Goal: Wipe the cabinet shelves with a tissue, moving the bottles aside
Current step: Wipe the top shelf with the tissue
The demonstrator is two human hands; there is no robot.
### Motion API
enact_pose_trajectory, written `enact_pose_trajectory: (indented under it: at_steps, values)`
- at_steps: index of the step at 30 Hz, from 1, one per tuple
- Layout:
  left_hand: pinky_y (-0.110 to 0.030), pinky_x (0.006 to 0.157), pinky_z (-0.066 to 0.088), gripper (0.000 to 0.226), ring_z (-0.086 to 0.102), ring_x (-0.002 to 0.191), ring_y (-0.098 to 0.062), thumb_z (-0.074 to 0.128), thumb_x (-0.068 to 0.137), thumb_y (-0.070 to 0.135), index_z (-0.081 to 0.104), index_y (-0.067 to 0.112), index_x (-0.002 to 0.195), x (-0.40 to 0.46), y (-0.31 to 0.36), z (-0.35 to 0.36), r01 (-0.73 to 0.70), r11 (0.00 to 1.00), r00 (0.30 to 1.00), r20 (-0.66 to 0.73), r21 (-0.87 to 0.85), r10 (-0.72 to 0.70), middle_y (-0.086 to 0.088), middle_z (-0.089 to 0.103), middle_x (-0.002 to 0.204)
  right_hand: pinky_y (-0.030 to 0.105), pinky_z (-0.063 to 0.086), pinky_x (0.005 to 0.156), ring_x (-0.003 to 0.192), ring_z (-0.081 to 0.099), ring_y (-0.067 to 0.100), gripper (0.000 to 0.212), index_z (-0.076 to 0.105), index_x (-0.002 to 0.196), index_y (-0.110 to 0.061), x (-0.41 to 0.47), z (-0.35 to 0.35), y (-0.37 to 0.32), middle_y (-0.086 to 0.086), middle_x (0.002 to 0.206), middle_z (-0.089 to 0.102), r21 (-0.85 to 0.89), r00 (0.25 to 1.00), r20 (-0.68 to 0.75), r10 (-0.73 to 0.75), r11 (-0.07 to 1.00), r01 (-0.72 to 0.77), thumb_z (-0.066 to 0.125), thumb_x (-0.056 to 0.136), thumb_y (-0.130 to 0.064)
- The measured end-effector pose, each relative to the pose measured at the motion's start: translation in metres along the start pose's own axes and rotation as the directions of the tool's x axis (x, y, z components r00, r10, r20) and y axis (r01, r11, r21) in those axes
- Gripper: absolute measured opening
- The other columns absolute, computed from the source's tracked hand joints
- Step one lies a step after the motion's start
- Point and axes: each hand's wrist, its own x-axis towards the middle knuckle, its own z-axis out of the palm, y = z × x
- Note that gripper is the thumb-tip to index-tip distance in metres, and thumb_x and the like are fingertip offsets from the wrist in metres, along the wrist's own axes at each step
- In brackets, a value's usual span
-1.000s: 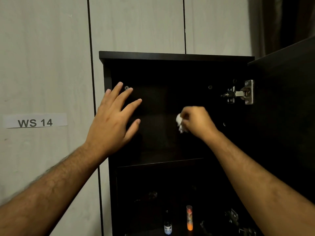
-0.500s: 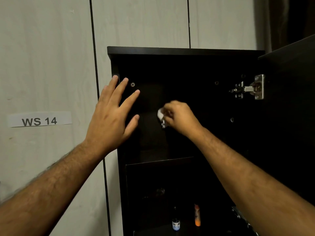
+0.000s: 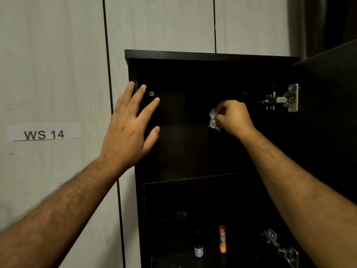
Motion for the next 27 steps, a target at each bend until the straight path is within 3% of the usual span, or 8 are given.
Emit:
enact_pose_trajectory:
  at_steps: [2, 5, 8, 12, 17, 20, 24, 27]
  values:
    - [-0.055, 0.118, 0.019, 0.059, 0.007, 0.149, -0.031, 0.052, 0.091, 0.036, 0.042, 0.012, 0.144, 0.0, -0.001, -0.001, 0.009, 1.0, 1.0, -0.005, -0.006, -0.009, -0.016, 0.023, 0.158, 0.023, 0.049, 0.069, 0.082, 0.067, 0.017, 0.014, 0.073, 0.094, -0.014, -0.011, 0.011, -0.013, 0.004, 0.088, 0.071, 0.003, 0.996, 0.043, -0.077, 0.997, 0.077, 0.069, 0.082, -0.008]
    - [-0.055, 0.118, 0.019, 0.06, 0.007, 0.149, -0.031, 0.055, 0.092, 0.034, 0.041, 0.012, 0.145, 0.0, -0.003, -0.002, 0.012, 1.0, 1.0, -0.002, -0.003, -0.012, -0.016, 0.022, 0.158, 0.025, 0.052, 0.073, 0.084, 0.066, 0.015, 0.012, 0.071, 0.089, -0.018, -0.048, 0.028, -0.029, -0.001, 0.088, 0.068, -0.082, 0.912, 0.344, -0.223, 0.96, 0.266, 0.068, 0.083, -0.007]
    - [-0.055, 0.118, 0.02, 0.06, 0.009, 0.149, -0.032, 0.054, 0.091, 0.035, 0.041, 0.012, 0.145, 0.001, -0.004, -0.003, 0.008, 1.0, 1.0, -0.01, 0.004, -0.008, -0.017, 0.022, 0.158, 0.031, 0.057, 0.071, 0.081, 0.065, 0.013, 0.011, 0.068, 0.081, -0.023, -0.063, 0.036, -0.028, -0.006, 0.083, 0.064, -0.173, 0.847, 0.511, -0.144, 0.948, 0.266, 0.068, 0.083, -0.012]
    - [-0.052, 0.119, 0.018, 0.062, 0.009, 0.149, -0.031, 0.052, 0.091, 0.034, 0.037, 0.012, 0.148, 0.004, -0.008, -0.004, 0.012, 1.0, 1.0, -0.027, 0.005, -0.012, -0.016, 0.018, 0.16, 0.03, 0.056, 0.068, 0.082, 0.065, 0.018, 0.012, 0.069, 0.081, -0.022, -0.025, 0.018, -0.026, 0.0, 0.086, 0.068, -0.218, 0.955, 0.288, -0.063, 0.967, 0.13, 0.074, 0.074, -0.012]
    - [-0.049, 0.121, 0.014, 0.067, 0.007, 0.15, -0.03, 0.048, 0.093, 0.037, 0.028, 0.01, 0.151, 0.005, -0.016, -0.007, 0.032, 0.999, 0.999, -0.032, 0.024, -0.031, -0.016, 0.013, 0.161, 0.042, 0.06, 0.075, 0.079, 0.069, 0.025, 0.01, 0.07, 0.081, -0.017, 0.036, 0.019, -0.043, 0.008, 0.084, 0.072, 0.358, 0.997, -0.043, 0.065, 0.933, -0.045, 0.062, 0.077, -0.014]
    - [-0.049, 0.121, 0.014, 0.069, 0.005, 0.15, -0.028, 0.044, 0.094, 0.041, 0.023, 0.01, 0.153, 0.004, -0.02, -0.008, 0.04, 0.998, 0.999, -0.014, 0.046, -0.04, -0.014, 0.01, 0.162, 0.036, 0.058, 0.074, 0.078, 0.07, 0.027, 0.013, 0.073, 0.086, -0.01, 0.039, 0.035, -0.07, 0.012, 0.085, 0.073, 0.412, 0.989, -0.15, 0.003, 0.909, 0.059, 0.06, 0.085, -0.013]
    - [-0.048, 0.121, 0.012, 0.071, 0.003, 0.15, -0.027, 0.041, 0.095, 0.044, 0.02, 0.011, 0.154, 0.005, -0.024, -0.009, 0.051, 0.997, 0.999, 0.0, 0.057, -0.051, -0.014, 0.009, 0.162, 0.018, 0.041, 0.072, 0.09, 0.067, 0.024, 0.021, 0.073, 0.098, -0.011, 0.007, 0.055, -0.088, 0.008, 0.093, 0.072, 0.11, 0.951, -0.003, -0.308, 0.946, 0.306, 0.063, 0.08, -0.005]
    - [-0.048, 0.121, 0.011, 0.071, 0.002, 0.15, -0.026, 0.038, 0.096, 0.046, 0.017, 0.012, 0.154, 0.004, -0.026, -0.009, 0.06, 0.997, 0.998, 0.007, 0.049, -0.06, -0.014, 0.007, 0.162, 0.02, 0.039, 0.061, 0.065, 0.059, 0.01, 0.008, 0.064, 0.076, -0.016, -0.034, 0.057, -0.08, -0.009, 0.072, 0.058, 0.054, 0.852, 0.249, -0.461, 0.885, 0.463, 0.068, 0.077, -0.009]
